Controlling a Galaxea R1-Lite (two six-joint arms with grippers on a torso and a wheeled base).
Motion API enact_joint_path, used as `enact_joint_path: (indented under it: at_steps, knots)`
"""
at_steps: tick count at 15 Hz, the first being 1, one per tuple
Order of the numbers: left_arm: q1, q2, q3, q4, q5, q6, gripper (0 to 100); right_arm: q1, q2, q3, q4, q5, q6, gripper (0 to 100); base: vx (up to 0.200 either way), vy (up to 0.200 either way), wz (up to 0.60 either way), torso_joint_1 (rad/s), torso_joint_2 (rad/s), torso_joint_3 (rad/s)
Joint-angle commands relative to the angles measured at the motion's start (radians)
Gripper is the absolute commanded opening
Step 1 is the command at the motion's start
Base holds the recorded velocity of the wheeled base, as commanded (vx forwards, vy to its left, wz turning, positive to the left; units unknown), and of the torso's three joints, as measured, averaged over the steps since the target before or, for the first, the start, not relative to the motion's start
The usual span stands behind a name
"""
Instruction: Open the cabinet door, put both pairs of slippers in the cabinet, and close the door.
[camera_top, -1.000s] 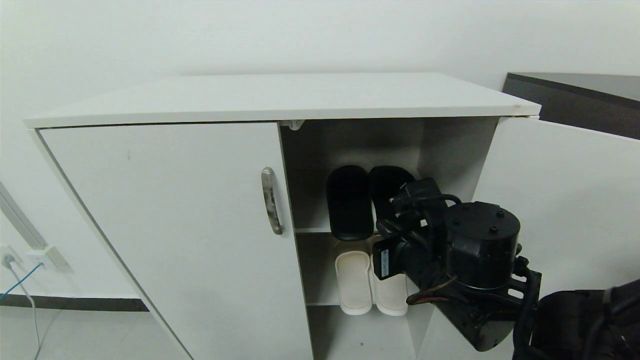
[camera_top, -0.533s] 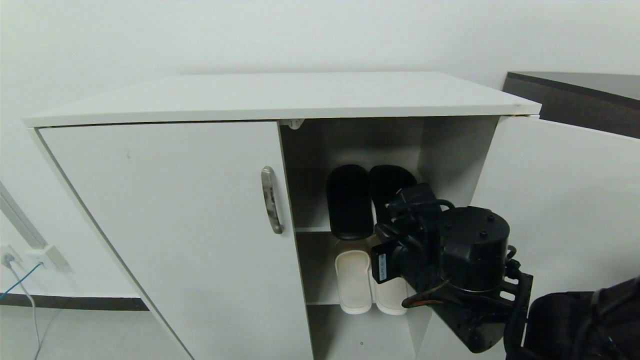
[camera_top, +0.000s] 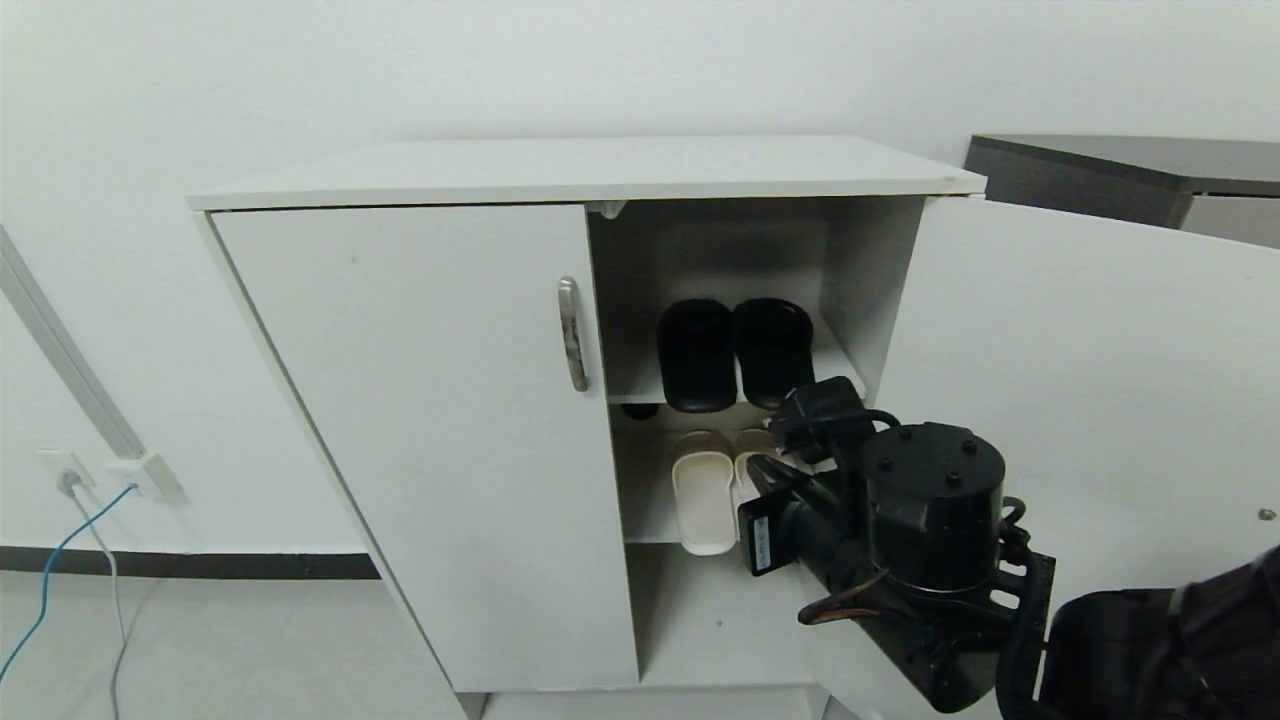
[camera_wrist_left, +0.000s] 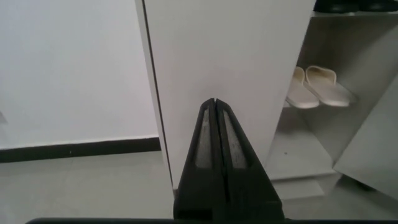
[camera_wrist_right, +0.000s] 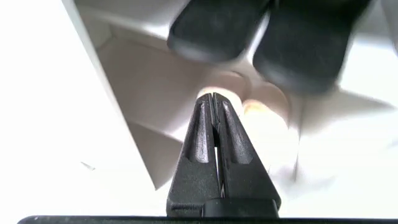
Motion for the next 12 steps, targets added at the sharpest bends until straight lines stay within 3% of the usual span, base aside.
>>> enact_joint_path:
  at_steps: [1, 7, 12]
  knots:
    - [0.0, 0.001, 0.001, 0.0, 0.0, 0.0, 0, -0.011, 0.022, -0.001, 0.001, -0.001, 0.0, 0, -0.2, 0.0, 0.0, 0.002, 0.0, 0.002]
    - [0.0, 0.001, -0.001, 0.0, 0.0, 0.0, 0, -0.025, 0.028, 0.019, -0.025, 0.03, -0.001, 0, -0.2, 0.0, 0.0, 0.006, 0.0, 0.002]
    - [0.0, 0.001, -0.001, 0.0, 0.0, 0.0, 0, -0.032, 0.034, 0.024, -0.025, 0.03, -0.001, 0, 0.0, 0.0, 0.0, 0.0, 0.0, 0.0]
